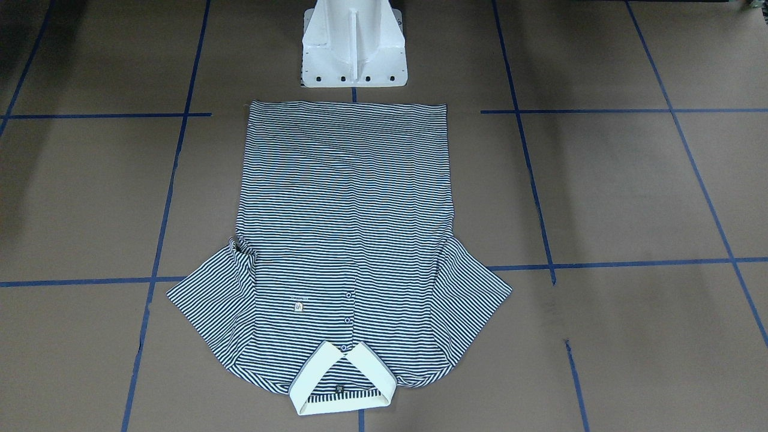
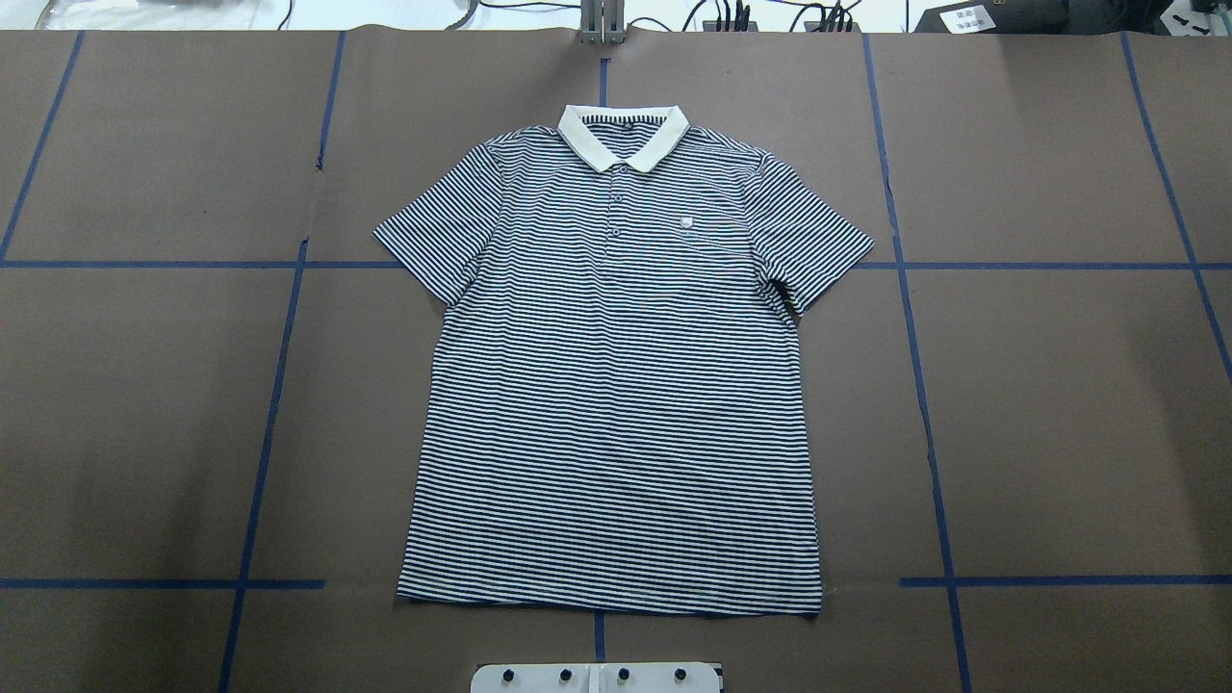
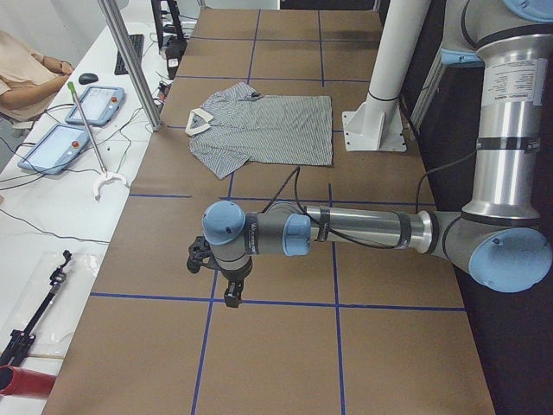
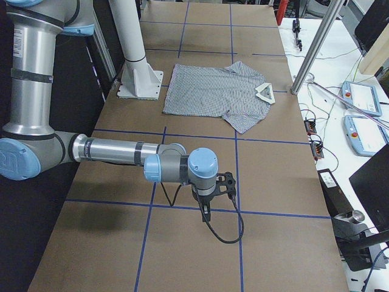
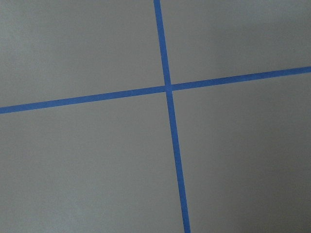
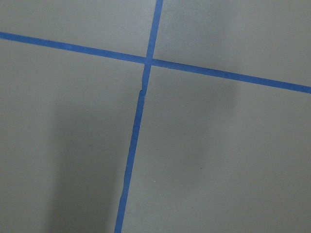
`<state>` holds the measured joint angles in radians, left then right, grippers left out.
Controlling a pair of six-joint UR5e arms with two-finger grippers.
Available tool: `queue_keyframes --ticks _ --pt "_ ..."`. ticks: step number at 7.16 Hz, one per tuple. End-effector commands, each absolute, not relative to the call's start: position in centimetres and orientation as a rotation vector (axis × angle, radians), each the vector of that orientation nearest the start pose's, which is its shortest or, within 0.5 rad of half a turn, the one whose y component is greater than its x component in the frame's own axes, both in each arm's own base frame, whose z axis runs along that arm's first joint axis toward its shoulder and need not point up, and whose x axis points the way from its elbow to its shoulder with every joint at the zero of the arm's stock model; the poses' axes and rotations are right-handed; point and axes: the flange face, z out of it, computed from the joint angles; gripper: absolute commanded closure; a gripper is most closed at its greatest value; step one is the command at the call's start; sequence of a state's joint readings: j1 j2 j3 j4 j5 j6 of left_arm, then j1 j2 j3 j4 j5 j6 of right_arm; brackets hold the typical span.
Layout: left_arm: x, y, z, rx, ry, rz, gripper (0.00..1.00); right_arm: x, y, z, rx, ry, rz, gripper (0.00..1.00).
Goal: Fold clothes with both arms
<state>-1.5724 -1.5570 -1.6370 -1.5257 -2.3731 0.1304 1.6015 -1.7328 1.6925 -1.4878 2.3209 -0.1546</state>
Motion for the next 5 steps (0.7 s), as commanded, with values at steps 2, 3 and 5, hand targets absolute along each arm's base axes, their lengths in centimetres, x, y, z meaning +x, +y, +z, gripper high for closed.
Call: queue_keyframes --ticks 2,3,5 --pt "-6.2 -48.5 63.5 0.063 0.813 0.131 0.0 7.5 -42.7 66.3 0.114 -0.742 -0.145 0.0" --pt "-6.1 -48.6 63.6 0.06 0.825 0.125 0.0 7.3 -43.2 65.9 0.121 -0.741 -0.151 0.0" --pt "-6.0 -49.2 62.6 0.143 0.813 0.162 0.0 6.4 -45.9 61.9 0.207 -0.734 -0.201 0.0"
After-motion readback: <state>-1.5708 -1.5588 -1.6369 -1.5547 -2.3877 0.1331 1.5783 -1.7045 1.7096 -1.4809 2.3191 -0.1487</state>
